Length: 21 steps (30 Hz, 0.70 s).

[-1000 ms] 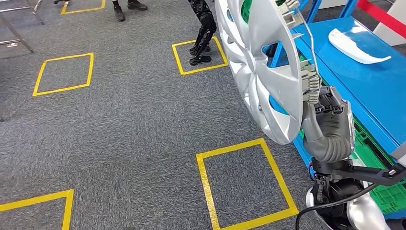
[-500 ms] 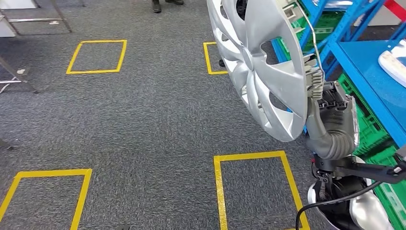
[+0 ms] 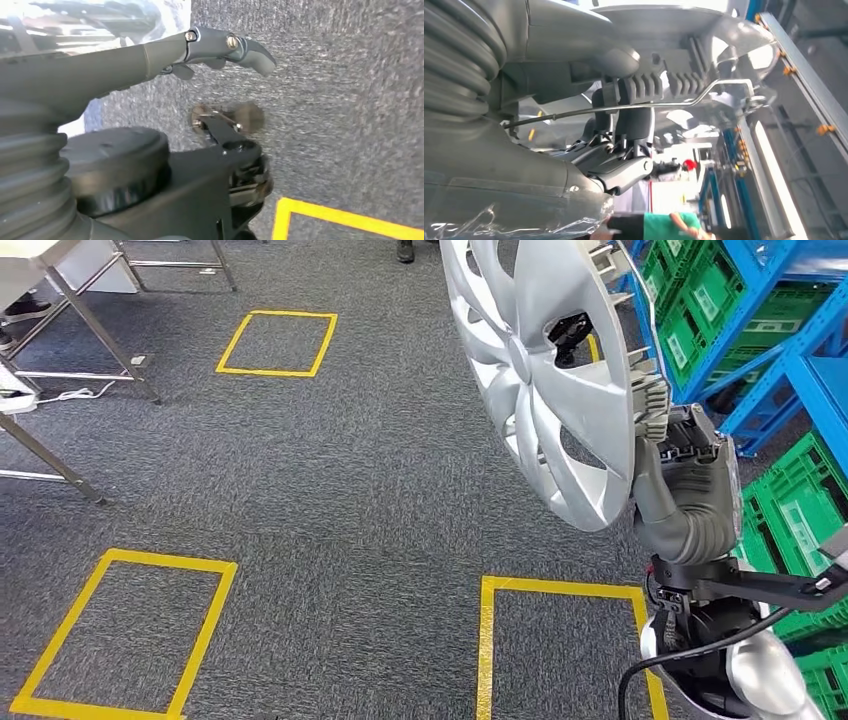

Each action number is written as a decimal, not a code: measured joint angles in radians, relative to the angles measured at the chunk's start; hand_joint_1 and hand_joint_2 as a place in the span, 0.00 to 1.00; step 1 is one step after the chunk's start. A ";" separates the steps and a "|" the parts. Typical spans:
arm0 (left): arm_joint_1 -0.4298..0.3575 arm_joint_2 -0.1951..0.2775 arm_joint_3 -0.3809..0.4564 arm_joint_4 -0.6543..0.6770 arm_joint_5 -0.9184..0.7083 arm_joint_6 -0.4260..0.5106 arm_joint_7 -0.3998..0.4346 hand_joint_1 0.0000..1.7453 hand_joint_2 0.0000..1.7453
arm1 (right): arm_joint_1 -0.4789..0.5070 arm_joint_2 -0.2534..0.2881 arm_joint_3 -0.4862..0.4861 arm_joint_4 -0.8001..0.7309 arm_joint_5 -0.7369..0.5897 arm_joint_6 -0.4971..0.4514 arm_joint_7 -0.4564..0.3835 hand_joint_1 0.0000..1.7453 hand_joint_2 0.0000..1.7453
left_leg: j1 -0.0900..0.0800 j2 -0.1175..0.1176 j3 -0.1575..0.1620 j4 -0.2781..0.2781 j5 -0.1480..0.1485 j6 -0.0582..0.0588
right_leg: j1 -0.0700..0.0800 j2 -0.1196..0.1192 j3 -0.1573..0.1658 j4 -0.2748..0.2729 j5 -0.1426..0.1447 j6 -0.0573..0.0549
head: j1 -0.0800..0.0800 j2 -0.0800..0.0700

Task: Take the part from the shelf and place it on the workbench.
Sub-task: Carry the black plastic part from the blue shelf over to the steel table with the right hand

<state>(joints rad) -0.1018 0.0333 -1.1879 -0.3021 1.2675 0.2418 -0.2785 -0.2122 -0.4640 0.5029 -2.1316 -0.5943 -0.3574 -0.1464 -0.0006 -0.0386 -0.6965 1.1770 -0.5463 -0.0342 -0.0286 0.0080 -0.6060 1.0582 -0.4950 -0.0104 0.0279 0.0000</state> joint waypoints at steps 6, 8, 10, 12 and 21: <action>-0.001 0.001 0.000 0.000 0.000 0.000 0.002 0.00 1.00 | 0.000 0.004 0.000 0.005 0.000 0.000 -0.002 1.00 1.00 | 0.001 0.048 -0.001 -0.004 0.051 0.005 | 0.006 -0.074 0.026 -0.002 -0.019 0.000 | -0.001 0.000; -0.003 0.003 0.000 0.000 0.000 0.000 0.002 0.00 1.00 | 0.000 0.004 0.000 0.005 0.000 0.000 -0.002 1.00 1.00 | -0.013 0.090 0.050 -0.107 0.085 0.020 | 0.010 -0.091 0.034 -0.005 -0.025 0.007 | -0.001 0.000; -0.004 0.004 0.000 0.000 0.001 0.000 0.002 0.00 1.00 | 0.000 0.005 0.000 0.006 0.000 0.000 -0.003 1.00 1.00 | -0.024 0.098 0.059 -0.134 0.081 0.033 | 0.012 -0.109 0.037 -0.009 -0.026 0.018 | -0.001 0.000; -0.002 0.005 0.000 0.000 0.001 0.000 0.002 0.00 1.00 | 0.001 0.007 0.000 0.007 0.000 0.000 -0.003 1.00 1.00 | -0.022 0.078 0.066 -0.148 0.082 0.043 | 0.009 -0.109 0.042 -0.011 -0.034 0.029 | 0.000 0.000; -0.005 0.004 0.000 -0.001 0.001 -0.001 0.003 0.00 1.00 | 0.014 0.009 0.005 0.016 0.000 -0.001 -0.008 1.00 1.00 | -0.011 -0.030 0.079 -0.144 0.073 0.058 | 0.004 0.003 -0.088 0.153 -0.030 0.036 | 0.018 0.000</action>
<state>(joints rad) -0.1069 0.0378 -1.1875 -0.3028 1.2688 0.2405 -0.2754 -0.1979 -0.4546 0.5075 -2.1157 -0.5947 -0.3586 -0.1539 -0.0115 -0.0685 -0.6179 1.0329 -0.4735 0.0242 -0.0250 0.0111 -0.6939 1.2110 -0.5247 0.0256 0.0457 0.0000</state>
